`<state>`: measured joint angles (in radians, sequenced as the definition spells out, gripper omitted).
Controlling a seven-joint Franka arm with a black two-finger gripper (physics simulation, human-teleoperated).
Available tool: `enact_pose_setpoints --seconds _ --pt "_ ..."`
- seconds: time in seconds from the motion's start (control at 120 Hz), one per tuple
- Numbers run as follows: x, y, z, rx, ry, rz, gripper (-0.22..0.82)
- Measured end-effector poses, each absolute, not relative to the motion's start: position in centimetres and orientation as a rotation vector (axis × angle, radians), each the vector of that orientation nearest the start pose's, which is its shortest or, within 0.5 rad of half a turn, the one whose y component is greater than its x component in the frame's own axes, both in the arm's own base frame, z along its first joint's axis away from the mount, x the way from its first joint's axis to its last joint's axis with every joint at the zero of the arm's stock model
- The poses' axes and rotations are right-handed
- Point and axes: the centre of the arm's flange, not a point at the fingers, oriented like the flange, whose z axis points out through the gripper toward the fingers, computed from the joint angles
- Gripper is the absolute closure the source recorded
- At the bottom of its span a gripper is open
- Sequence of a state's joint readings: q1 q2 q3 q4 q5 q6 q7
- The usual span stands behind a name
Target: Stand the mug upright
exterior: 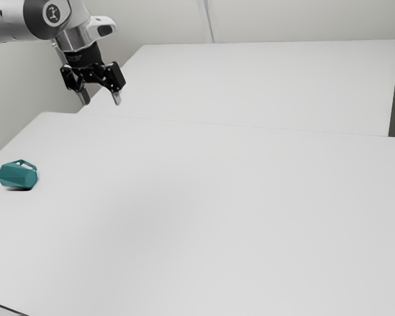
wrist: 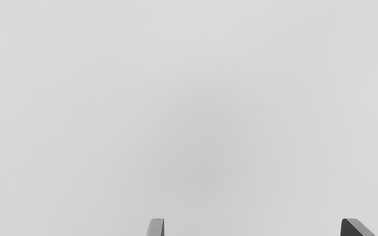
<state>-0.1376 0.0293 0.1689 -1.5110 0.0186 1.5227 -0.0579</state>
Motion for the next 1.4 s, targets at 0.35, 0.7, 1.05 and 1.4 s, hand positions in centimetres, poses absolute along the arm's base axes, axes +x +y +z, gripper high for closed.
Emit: enact_pose_setpoints --seconds 0.35,0.7,1.05,1.4 --pt "56.0 1.4 63.5 -3.112 -0.121 0.012 0.02" --pt "54.5 10.9 64.4 -3.095 -0.360 0.032 0.02" --pt "50.5 24.2 64.0 -3.067 -0.590 0.068 0.02" --pt "45.9 37.6 59.7 -3.146 -0.625 -0.009 0.02"
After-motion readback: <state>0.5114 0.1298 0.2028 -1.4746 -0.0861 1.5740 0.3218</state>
